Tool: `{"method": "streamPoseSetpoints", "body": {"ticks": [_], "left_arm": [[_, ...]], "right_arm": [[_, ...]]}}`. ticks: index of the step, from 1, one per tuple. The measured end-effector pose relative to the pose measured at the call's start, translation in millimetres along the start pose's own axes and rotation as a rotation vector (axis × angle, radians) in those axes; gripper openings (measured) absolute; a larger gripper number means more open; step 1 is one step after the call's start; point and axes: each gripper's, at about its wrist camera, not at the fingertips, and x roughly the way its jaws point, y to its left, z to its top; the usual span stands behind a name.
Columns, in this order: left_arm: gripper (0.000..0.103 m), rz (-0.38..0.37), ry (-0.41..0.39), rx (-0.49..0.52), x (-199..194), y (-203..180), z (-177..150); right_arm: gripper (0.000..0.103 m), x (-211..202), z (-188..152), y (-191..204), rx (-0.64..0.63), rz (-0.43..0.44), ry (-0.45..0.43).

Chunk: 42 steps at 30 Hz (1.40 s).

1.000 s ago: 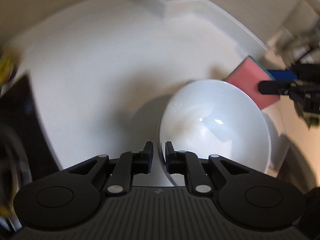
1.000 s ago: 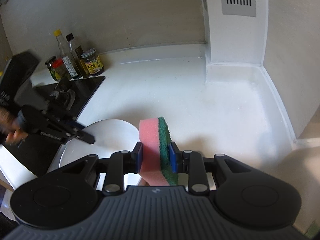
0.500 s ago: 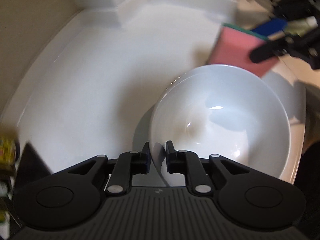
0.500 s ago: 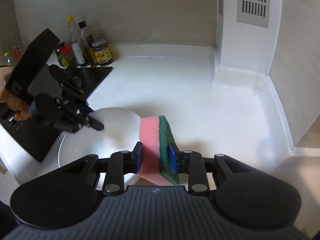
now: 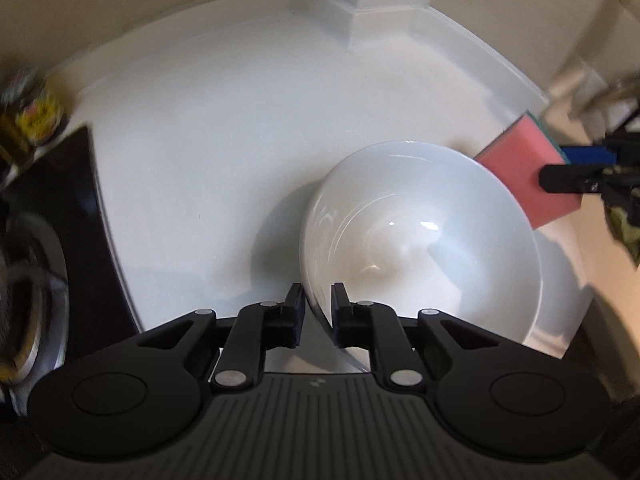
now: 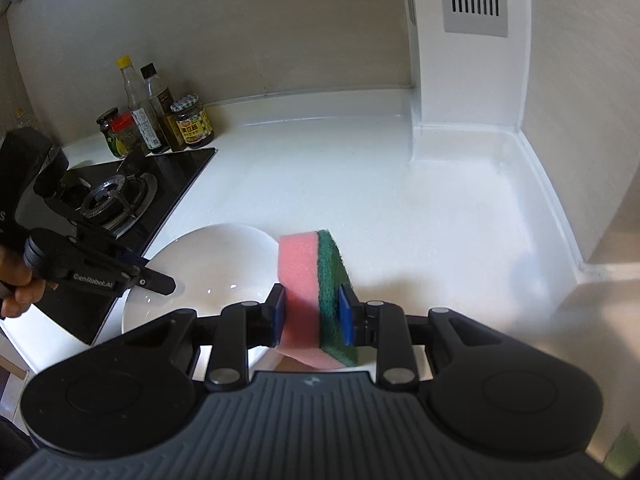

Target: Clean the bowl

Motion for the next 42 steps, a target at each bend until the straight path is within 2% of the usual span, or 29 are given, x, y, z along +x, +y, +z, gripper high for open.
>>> {"method": "streamPoseSetpoints", "body": {"ticks": [5,7,11,14,17,19,22,25,28,29,32,36,37,39,42], "left_arm": [[0.012,0.008,0.008,0.193,12,-13,16],[0.012,-0.02,0.016,0.309,17,-16,27],[0.012,-0.072,0.031,0.406,24,-13,45],[0.013,-0.069,0.026,0.314,19,-7,45],[0.014,-0.042,-0.028,0.108,1,3,25],[0.013,-0.049,-0.045,0.021,-2,3,15],[0.013,-0.054,-0.07,-0.055,2,4,9],[0.014,-0.05,-0.066,-0.03,10,4,13],[0.011,-0.058,-0.048,0.047,17,6,23],[0.011,-0.057,-0.041,0.086,18,6,27],[0.01,-0.049,0.001,0.306,26,0,47],[0.011,-0.117,0.01,0.469,33,1,62],[0.011,-0.137,0.012,0.481,35,2,66],[0.01,-0.133,0.018,0.418,34,4,65],[0.012,-0.061,0.018,0.297,25,0,47]], "right_arm": [[0.024,2,4,-1,0.0,-0.006,0.008],[0.024,7,10,-1,-0.002,-0.026,0.012],[0.024,17,21,-3,-0.001,-0.062,0.03],[0.024,20,25,-2,-0.007,-0.069,0.043],[0.024,19,23,-2,-0.01,-0.071,0.04],[0.025,17,20,-2,-0.002,-0.073,0.03],[0.026,17,18,1,-0.006,-0.083,0.019],[0.026,17,17,5,-0.02,-0.099,0.017],[0.025,18,16,7,-0.036,-0.107,0.009],[0.024,17,16,8,-0.041,-0.109,0.006],[0.024,16,15,7,-0.044,-0.1,0.007],[0.024,14,17,-2,0.011,-0.087,0.0],[0.024,14,17,-5,0.027,-0.085,-0.003],[0.024,14,16,-10,0.061,-0.077,-0.011],[0.024,14,15,-15,0.105,-0.058,-0.023]]}}
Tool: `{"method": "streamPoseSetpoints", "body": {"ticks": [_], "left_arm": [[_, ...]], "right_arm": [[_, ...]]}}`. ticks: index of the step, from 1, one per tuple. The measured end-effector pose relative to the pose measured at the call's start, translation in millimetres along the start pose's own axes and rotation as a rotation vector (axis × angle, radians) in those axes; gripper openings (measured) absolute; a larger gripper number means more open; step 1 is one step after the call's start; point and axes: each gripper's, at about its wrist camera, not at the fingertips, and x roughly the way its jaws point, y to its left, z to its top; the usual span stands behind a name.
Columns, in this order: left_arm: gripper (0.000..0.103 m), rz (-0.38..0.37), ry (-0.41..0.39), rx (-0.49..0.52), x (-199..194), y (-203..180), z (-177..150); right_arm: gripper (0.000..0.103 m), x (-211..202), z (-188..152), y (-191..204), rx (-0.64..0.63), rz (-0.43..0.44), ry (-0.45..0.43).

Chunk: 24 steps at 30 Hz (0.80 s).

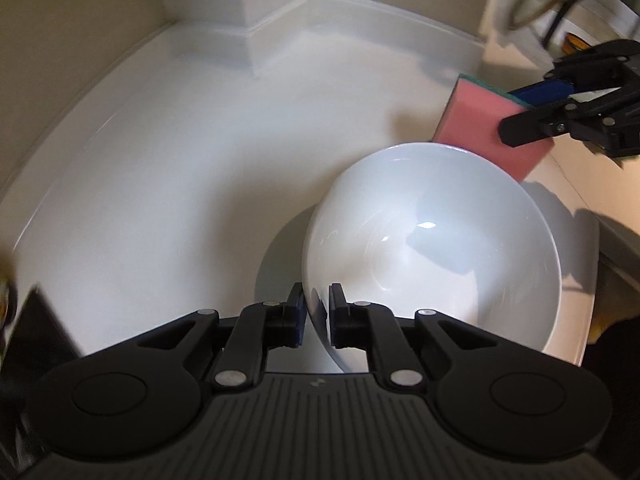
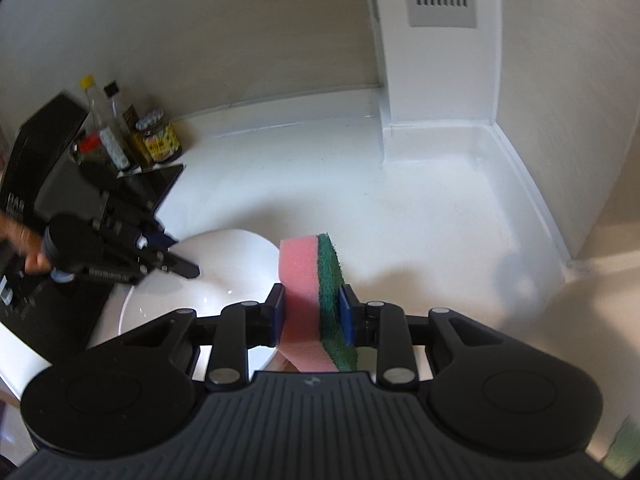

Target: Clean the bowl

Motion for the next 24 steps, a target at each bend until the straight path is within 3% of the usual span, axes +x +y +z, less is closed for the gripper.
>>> {"method": "streamPoseSetpoints", "body": {"ticks": [2,6,8,13,15,19,24], "left_arm": [[0.012,0.057,-0.016,-0.094,-8,-9,-14],[0.012,0.08,-0.047,-0.19,-8,-13,-26],[0.013,0.068,-0.054,-0.13,-5,-12,-26],[0.014,-0.022,0.0,0.187,4,-7,-3],[0.014,-0.059,0.007,0.216,9,-3,9],[0.013,-0.031,0.015,0.041,7,4,15],[0.014,0.045,-0.034,-0.321,-14,-1,-18]], "right_arm": [[0.024,0,-1,0,0.004,0.006,0.003],[0.024,-3,-4,6,-0.015,0.008,0.015],[0.024,-5,-5,8,-0.036,0.004,0.028],[0.024,-1,1,7,-0.053,0.009,0.049],[0.024,2,4,9,-0.066,-0.002,0.046],[0.024,5,7,12,-0.076,-0.015,0.046],[0.024,1,1,10,-0.048,-0.022,0.025]]}}
